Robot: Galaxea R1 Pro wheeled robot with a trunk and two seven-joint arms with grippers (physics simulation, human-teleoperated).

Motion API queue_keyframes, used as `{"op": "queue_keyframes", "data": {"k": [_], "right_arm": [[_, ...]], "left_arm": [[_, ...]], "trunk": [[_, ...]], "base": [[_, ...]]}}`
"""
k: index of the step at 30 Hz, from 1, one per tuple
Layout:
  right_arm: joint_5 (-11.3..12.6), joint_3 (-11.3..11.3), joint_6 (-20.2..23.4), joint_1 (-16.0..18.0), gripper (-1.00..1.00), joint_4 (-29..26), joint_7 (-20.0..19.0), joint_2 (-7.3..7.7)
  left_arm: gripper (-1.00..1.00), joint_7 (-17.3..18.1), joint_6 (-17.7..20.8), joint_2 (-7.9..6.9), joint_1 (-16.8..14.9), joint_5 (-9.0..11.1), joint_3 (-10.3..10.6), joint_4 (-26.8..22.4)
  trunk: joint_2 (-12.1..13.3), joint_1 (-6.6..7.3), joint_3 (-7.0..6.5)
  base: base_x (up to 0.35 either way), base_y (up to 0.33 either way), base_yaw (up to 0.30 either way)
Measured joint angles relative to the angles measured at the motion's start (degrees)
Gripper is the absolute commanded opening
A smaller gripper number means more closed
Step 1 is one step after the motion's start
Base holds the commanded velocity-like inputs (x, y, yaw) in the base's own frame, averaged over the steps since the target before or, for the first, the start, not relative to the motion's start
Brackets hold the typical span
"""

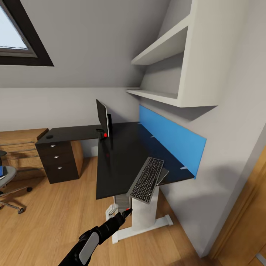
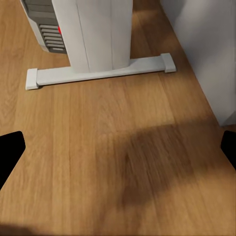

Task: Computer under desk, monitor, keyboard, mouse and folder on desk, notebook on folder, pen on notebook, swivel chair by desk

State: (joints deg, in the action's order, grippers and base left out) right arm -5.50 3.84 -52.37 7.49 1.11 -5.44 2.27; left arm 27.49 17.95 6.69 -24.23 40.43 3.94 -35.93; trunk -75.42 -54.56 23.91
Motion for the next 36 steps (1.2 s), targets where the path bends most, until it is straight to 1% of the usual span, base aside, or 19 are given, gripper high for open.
{"op": "queue_keyframes", "data": {"k": [14,20,29,36], "right_arm": [[0.0,0.0,-0.2,0.0,1.00,0.0,-0.1,0.06],[0.0,0.0,0.0,0.0,1.00,0.0,-0.1,0.00],[0.0,0.0,0.1,0.0,1.00,0.0,-0.1,-0.02],[0.0,0.0,0.1,0.0,1.00,0.0,-0.1,-0.08]], "left_arm": [[1.00,0.1,0.0,0.06,0.0,0.0,0.0,0.2],[1.00,0.9,0.0,0.02,0.0,0.0,0.0,0.5],[1.00,1.2,0.0,0.07,0.0,0.0,0.0,0.8],[1.00,1.2,0.0,0.02,0.0,0.0,0.0,0.9]], "trunk": [[0.0,0.00,0.00],[0.0,0.00,0.00],[0.0,0.02,0.00],[0.0,0.00,0.00]], "base": [[0.000,0.000,0.000],[0.010,0.000,0.000],[0.188,-0.032,0.000],[0.059,-0.009,0.000]]}}
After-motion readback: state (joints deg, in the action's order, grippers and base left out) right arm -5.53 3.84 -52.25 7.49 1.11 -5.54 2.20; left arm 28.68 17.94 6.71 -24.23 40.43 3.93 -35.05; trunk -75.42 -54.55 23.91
